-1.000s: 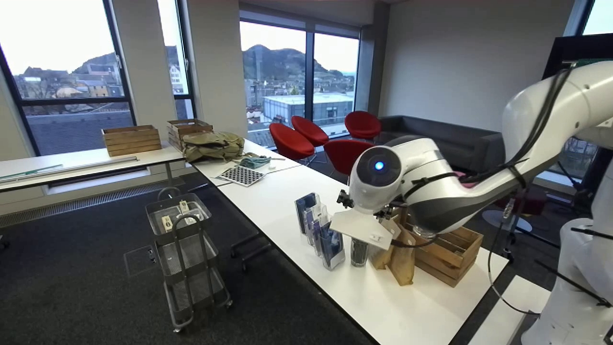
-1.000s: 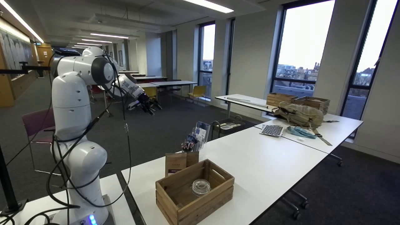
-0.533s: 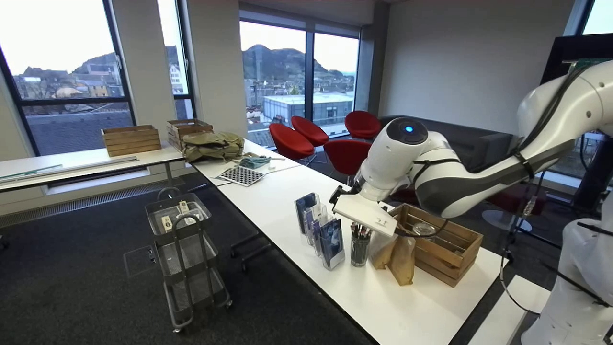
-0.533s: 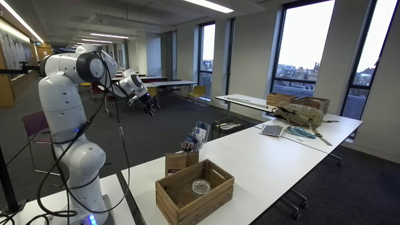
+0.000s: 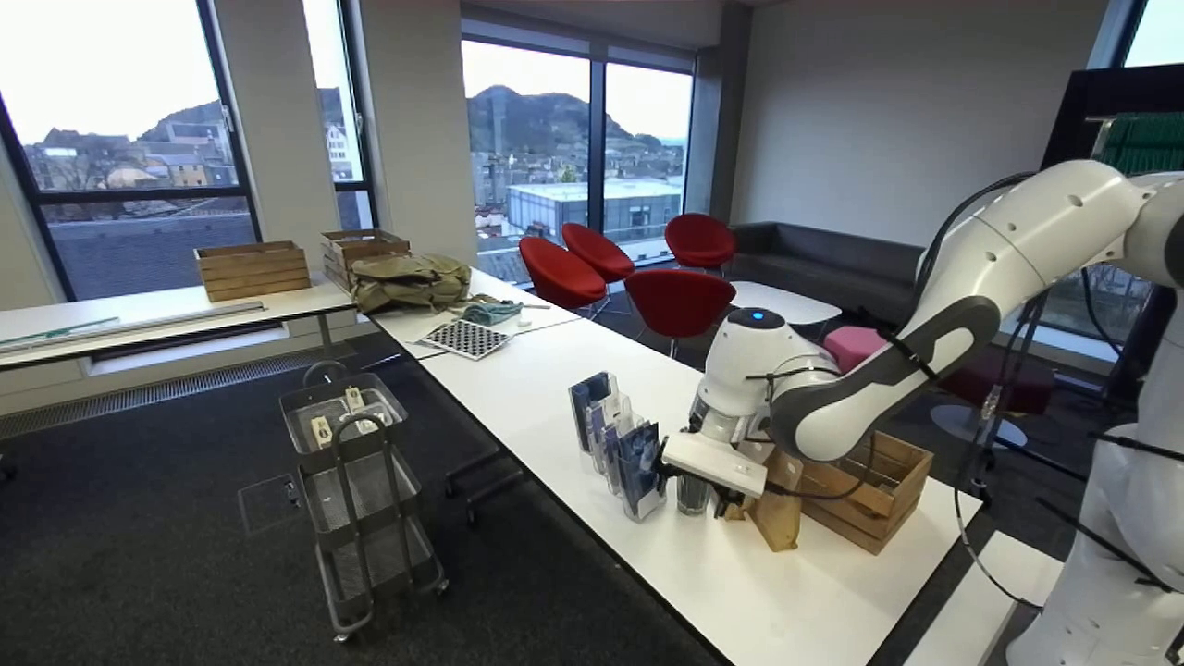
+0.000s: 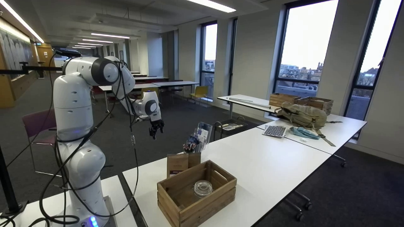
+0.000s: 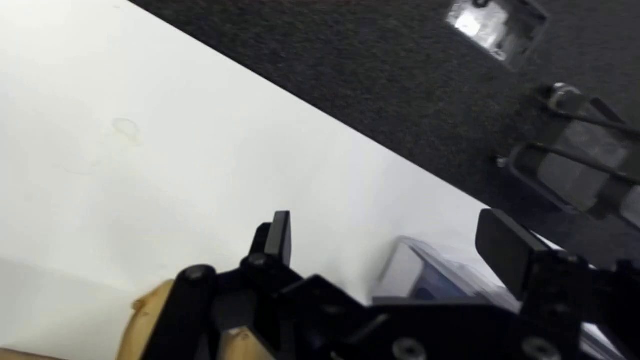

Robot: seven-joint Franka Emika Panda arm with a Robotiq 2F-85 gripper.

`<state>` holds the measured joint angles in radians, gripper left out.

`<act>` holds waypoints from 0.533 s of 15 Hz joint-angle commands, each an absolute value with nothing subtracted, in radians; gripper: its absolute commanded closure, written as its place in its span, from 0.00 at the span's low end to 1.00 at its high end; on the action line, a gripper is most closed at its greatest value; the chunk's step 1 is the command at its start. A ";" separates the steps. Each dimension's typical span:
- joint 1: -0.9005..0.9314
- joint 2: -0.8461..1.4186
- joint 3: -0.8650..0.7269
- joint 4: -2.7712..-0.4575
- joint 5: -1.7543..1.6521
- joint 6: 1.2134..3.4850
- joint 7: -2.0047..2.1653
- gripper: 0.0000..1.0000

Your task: Pick the pencil and put it in the holder

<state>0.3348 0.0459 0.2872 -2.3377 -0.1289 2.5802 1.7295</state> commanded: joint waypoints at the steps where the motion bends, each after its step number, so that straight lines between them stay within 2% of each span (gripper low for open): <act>1: 0.337 0.054 0.292 -2.346 -0.096 2.530 1.722 0.00; 8: 0.342 0.059 0.301 -2.355 -0.055 2.481 1.711 0.00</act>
